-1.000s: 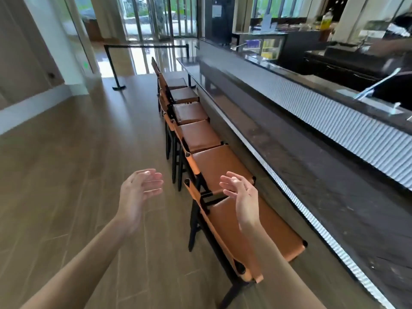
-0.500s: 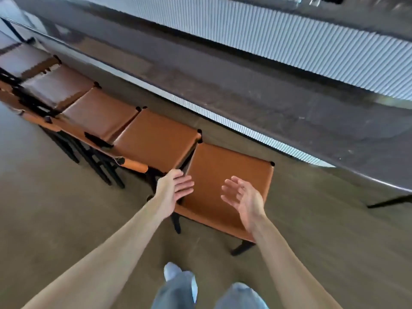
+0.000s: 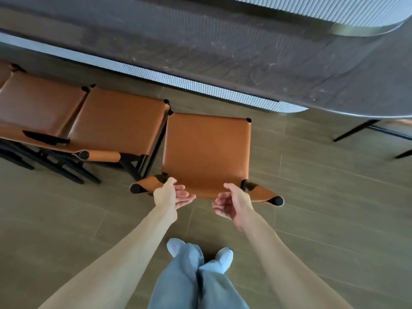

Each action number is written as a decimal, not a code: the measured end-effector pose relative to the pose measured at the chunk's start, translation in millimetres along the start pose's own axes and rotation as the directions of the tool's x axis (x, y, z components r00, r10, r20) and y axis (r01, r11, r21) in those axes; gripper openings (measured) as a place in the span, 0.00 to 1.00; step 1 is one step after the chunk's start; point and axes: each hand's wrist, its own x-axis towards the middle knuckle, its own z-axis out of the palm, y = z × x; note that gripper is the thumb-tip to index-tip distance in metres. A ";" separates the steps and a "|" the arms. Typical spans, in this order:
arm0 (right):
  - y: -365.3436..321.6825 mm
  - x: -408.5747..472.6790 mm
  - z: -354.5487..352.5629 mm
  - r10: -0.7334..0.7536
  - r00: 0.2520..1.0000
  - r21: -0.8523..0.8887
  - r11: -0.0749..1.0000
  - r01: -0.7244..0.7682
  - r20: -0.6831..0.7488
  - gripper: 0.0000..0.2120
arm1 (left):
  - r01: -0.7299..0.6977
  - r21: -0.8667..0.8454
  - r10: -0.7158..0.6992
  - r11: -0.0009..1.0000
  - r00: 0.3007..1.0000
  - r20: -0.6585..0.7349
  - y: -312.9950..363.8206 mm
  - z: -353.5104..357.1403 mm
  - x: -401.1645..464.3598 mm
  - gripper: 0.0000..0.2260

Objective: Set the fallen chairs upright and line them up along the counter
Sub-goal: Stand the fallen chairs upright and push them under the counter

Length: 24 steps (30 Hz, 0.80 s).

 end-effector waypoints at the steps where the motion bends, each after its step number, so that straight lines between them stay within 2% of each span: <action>1: 5.4 1.7 -4.2 0.028 1.000 -0.025 0.999 -0.028 0.002 0.18 | 0.010 0.003 -0.010 1.000 1.000 -0.009 -2.2 0.9 -1.8 0.12; 6: 29.3 7.4 -18.4 0.122 0.992 0.018 0.992 -0.122 0.039 0.23 | 0.115 -0.021 -0.115 0.993 0.993 0.009 -28.9 -11.7 0.8 0.16; 10: 19.0 13.1 -9.3 0.068 0.994 0.294 0.951 -0.092 0.088 0.18 | 0.130 -0.131 -0.124 0.983 0.991 0.058 -31.5 -17.1 7.4 0.16; 13: 14.0 18.6 -6.2 0.016 1.000 0.484 0.875 -0.004 -0.021 0.18 | 0.074 -0.230 -0.057 0.970 0.995 0.082 -22.9 -20.8 11.0 0.19; 18: 17.7 23.0 -8.9 -0.026 0.994 0.538 0.839 0.081 -0.110 0.12 | 0.013 -0.236 0.001 0.972 0.998 0.057 -5.7 -21.9 27.2 0.19; 24: 23.8 29.4 -8.1 -0.013 0.986 0.545 0.832 0.104 -0.169 0.19 | 0.034 -0.251 -0.037 0.967 0.999 -0.005 -7.3 -16.2 34.1 0.18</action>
